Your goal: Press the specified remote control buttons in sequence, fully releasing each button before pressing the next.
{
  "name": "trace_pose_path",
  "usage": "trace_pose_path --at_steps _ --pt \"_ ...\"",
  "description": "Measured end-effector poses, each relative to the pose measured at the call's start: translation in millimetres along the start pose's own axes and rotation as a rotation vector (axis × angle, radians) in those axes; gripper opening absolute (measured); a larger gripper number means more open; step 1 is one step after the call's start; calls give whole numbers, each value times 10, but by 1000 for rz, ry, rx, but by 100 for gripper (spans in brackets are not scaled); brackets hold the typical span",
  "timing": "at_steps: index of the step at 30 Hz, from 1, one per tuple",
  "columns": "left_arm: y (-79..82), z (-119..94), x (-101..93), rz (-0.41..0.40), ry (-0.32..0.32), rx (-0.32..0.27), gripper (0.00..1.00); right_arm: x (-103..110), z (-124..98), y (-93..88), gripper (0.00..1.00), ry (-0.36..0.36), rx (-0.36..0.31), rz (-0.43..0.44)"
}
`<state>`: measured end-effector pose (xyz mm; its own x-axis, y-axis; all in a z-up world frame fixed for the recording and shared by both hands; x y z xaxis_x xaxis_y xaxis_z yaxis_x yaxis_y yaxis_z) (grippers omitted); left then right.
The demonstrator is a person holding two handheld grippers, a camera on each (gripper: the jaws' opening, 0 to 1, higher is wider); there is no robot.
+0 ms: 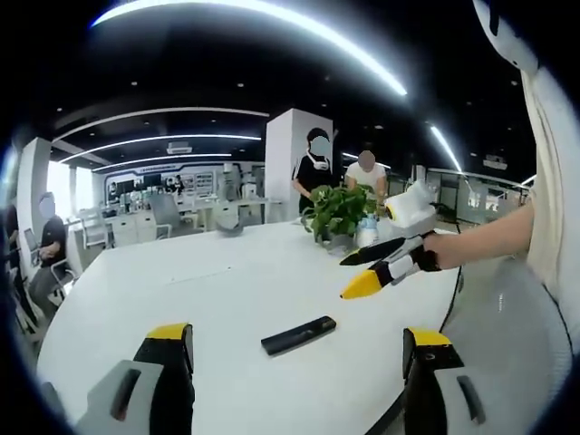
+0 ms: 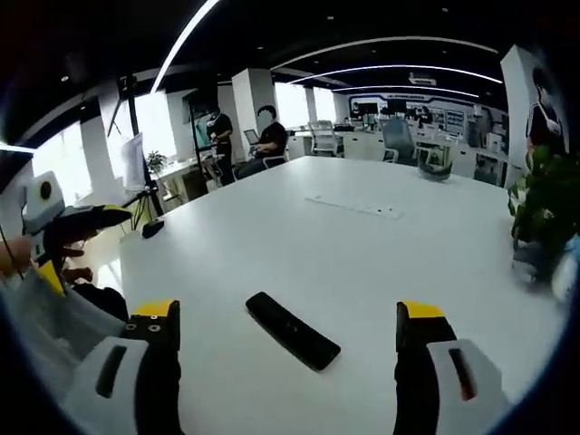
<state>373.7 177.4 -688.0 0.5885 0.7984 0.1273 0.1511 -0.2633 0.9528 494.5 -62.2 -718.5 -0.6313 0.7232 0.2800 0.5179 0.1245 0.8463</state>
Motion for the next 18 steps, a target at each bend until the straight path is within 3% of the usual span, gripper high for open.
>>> trace_pose_path --at_steps 8,13,18 --pt "25 -9 -17 2 -2 4 100 99 -280 5 100 -12 -51 43" --pt "15 -9 -16 4 -4 3 100 137 -415 -40 100 -44 -33 -24" --pt "4 -12 -6 12 -3 7 100 207 -530 -61 100 -42 -40 -22"
Point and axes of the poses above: the point that each gripper's makers call its tool centre point, and the gripper's own axes: z roughly forward along the fingers, x roughly to its left, y roughly out of its top, the point moved 7 cm from there along -z, roughly backward along the fingers, and after that the axes turned 9 degrees about z, right-handed, at the moved point
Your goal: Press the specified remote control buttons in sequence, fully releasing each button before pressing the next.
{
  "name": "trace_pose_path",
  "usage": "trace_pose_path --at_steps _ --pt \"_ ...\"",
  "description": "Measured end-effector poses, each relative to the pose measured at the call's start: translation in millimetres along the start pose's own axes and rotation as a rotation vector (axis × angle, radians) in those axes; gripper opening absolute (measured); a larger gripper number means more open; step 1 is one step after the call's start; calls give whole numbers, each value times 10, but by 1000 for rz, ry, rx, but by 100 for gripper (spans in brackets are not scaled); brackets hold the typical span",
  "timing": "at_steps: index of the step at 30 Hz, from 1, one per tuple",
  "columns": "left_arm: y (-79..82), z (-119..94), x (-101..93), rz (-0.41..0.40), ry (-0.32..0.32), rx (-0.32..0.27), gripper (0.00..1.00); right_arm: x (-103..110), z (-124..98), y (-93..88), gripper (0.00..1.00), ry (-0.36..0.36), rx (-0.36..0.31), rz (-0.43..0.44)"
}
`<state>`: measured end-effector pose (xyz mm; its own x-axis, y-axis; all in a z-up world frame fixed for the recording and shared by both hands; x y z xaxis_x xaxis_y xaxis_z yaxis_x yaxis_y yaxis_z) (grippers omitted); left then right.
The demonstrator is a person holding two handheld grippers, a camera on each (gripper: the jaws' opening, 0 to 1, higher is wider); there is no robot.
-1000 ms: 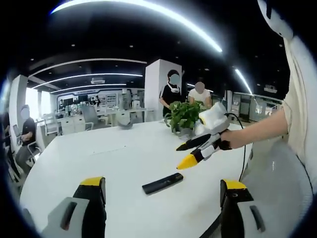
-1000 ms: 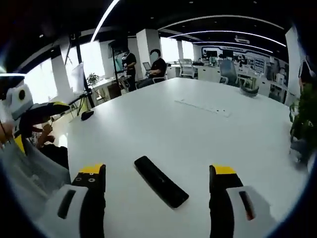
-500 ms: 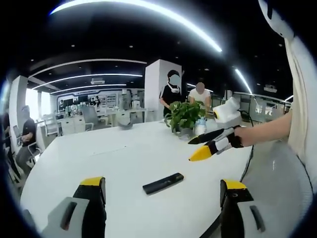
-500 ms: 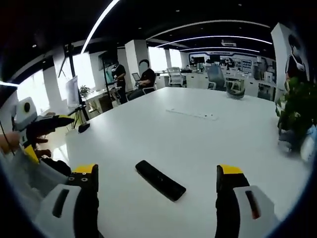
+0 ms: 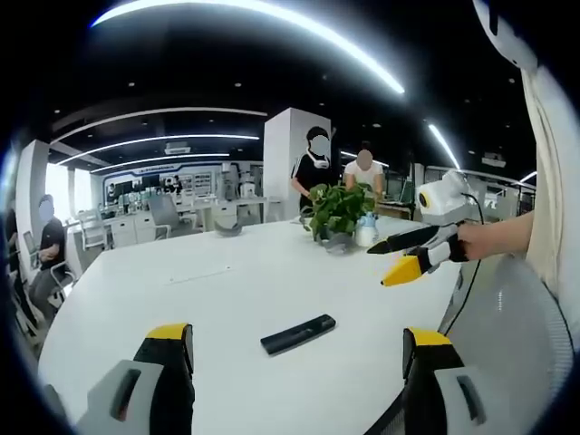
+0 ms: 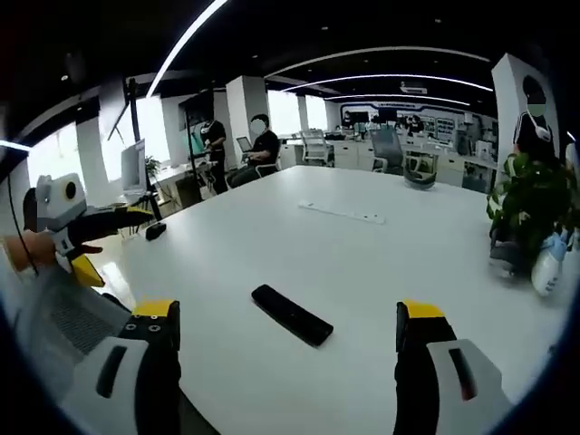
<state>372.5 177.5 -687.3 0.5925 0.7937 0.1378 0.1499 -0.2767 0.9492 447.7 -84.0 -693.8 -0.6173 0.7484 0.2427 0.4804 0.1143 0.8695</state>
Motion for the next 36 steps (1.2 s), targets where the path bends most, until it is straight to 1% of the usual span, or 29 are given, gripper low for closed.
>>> trace_pose_path --at_steps 6,13,15,19,27,34,36 --pt "1 -6 6 2 4 -3 100 60 -153 -8 100 -12 -17 8" --pt "15 -2 -8 1 2 -4 100 80 -303 -88 100 -26 -18 12" --pt "22 -3 -11 0 3 -5 100 82 -345 -109 100 -32 -19 27" --pt "25 -6 -5 -4 5 -9 100 94 -397 -125 100 -42 -30 43" --pt "16 -3 -6 -1 4 -7 100 156 -495 -171 100 -51 -30 48" --pt "26 0 -12 -1 7 -3 100 158 -586 -166 100 -78 -36 26" --pt "26 0 -12 -1 8 -2 100 155 -596 -167 100 -79 -40 30"
Point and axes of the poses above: the point that each gripper's makers call its tool centre point, and the gripper's own axes: z roughly forward along the fingers, x roughly to its left, y roughly out of its top, the point moved 7 cm from there along -z, roughly backward along the fingers, and after that the axes turned 9 degrees about z, right-handed, at the moved point
